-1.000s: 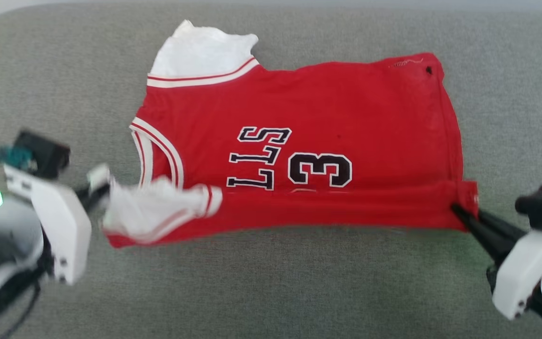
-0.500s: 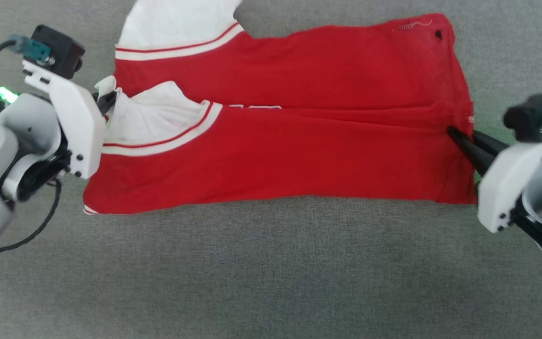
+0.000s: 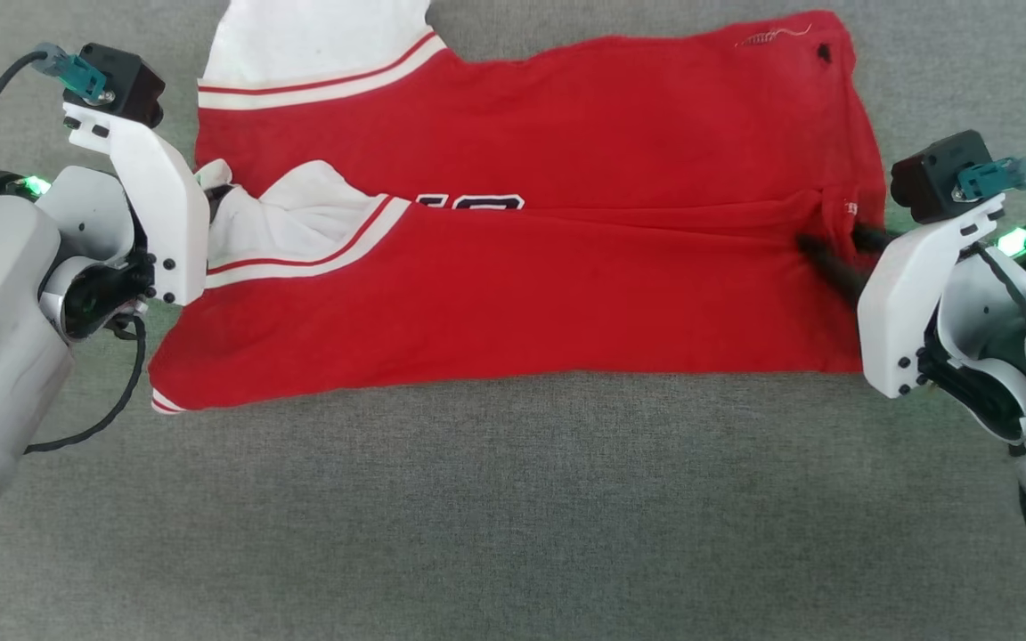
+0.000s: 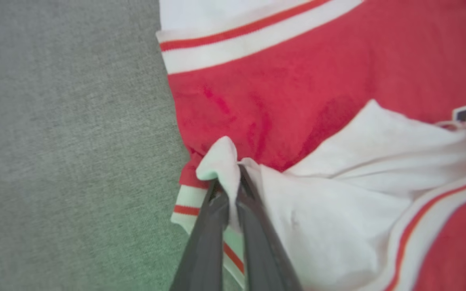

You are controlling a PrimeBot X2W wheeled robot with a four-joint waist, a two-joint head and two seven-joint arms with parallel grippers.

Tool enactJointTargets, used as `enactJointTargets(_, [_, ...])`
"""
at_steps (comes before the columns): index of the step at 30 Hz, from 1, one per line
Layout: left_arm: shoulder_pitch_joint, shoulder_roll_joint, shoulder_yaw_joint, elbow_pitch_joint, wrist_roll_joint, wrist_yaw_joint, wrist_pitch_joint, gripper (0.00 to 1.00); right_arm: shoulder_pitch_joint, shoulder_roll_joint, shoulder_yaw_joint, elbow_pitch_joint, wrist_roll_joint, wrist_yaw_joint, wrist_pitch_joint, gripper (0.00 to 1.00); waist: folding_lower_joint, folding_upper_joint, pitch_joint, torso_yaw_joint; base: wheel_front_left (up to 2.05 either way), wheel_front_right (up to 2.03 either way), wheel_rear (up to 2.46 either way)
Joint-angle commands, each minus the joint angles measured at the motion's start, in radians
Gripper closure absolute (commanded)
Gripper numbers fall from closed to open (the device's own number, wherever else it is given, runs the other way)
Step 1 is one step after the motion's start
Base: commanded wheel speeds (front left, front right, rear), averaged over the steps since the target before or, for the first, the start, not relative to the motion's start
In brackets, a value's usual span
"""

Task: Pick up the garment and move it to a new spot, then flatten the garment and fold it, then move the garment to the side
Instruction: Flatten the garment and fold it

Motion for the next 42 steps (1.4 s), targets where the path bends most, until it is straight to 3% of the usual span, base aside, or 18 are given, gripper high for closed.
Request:
enactJointTargets(1, [0.003, 0.008, -0.001, 0.023, -0.003, 0.000, 0.009, 0.00, 0.010, -0.008, 0.016, 0.015, 0.007, -0.003, 0.014, 0.00, 0.0000, 0.0000, -0.016, 0.002, 0.00, 0.00, 0.00])
enactJointTargets(6, [-0.004, 0.013, 0.013, 0.004, -0.028, -0.003, 0.021, 0.00, 0.044, -0.028, -0.023, -0.026, 0.023, -0.003, -0.015, 0.00, 0.0000, 0.0000, -0.070, 0.011, 0.00, 0.00, 0.00])
enactJointTargets(9, [0.022, 0.027, 0.021, -0.031, -0.050, 0.016, 0.049, 0.00, 0.088, -0.033, -0.074, -0.069, 0.011, -0.003, -0.046, 0.00, 0.0000, 0.0000, -0.104, 0.019, 0.00, 0.00, 0.00])
enactJointTargets(17, [0.121, 0.113, 0.038, -0.258, -0.122, 0.124, 0.139, 0.00, 0.234, 0.049, -0.278, -0.207, -0.074, -0.003, -0.155, 0.00, 0.0000, 0.0000, -0.163, 0.014, 0.00, 0.00, 0.00])
enactJointTargets(23, [0.240, 0.208, 0.034, -0.471, -0.172, 0.247, 0.188, 0.00, 0.340, 0.170, -0.430, -0.330, -0.164, -0.003, -0.217, 0.00, 0.0000, 0.0000, -0.162, -0.014, 0.00, 0.00, 0.00])
enactJointTargets(27, [0.309, 0.267, 0.038, -0.565, -0.191, 0.318, 0.198, 0.00, 0.402, 0.247, -0.484, -0.407, -0.202, -0.003, -0.204, 0.00, 0.0000, 0.0000, -0.147, -0.043, 0.00, 0.00, 0.00])
enactJointTargets(34, [0.381, 0.299, 0.053, -0.574, -0.234, 0.370, 0.171, 0.00, 0.466, 0.326, -0.509, -0.471, -0.206, -0.003, -0.167, 0.00, 0.0000, 0.0000, -0.115, -0.086, 0.00, 0.00, 0.00])
enactJointTargets(39, [0.416, 0.272, 0.049, -0.500, -0.246, 0.351, 0.145, 0.00, 0.497, 0.343, -0.491, -0.460, -0.180, -0.002, -0.106, 0.00, 0.0000, 0.0000, -0.088, -0.111, 0.00, 0.00, 0.00])
enactJointTargets(40, [0.418, 0.261, 0.049, -0.484, -0.253, 0.343, 0.143, 0.32, 0.498, 0.336, -0.482, -0.457, -0.176, -0.002, -0.091, 0.00, 0.0000, 0.0000, -0.083, -0.113, 0.00, 0.00, 0.00])
enactJointTargets(41, [0.419, 0.250, 0.047, -0.469, -0.260, 0.329, 0.142, 1.00, 0.500, 0.339, -0.483, -0.449, -0.168, -0.003, -0.076, 0.00, 0.0000, 0.0000, -0.079, -0.113, 0.00, 0.00, 0.00])
enactJointTargets(42, [0.416, 0.240, 0.041, -0.456, -0.254, 0.319, 0.141, 1.00, 0.500, 0.343, -0.483, -0.438, -0.160, -0.003, -0.058, 0.00, 0.0000, 0.0000, -0.075, -0.114, 0.00, 0.00, 0.00])
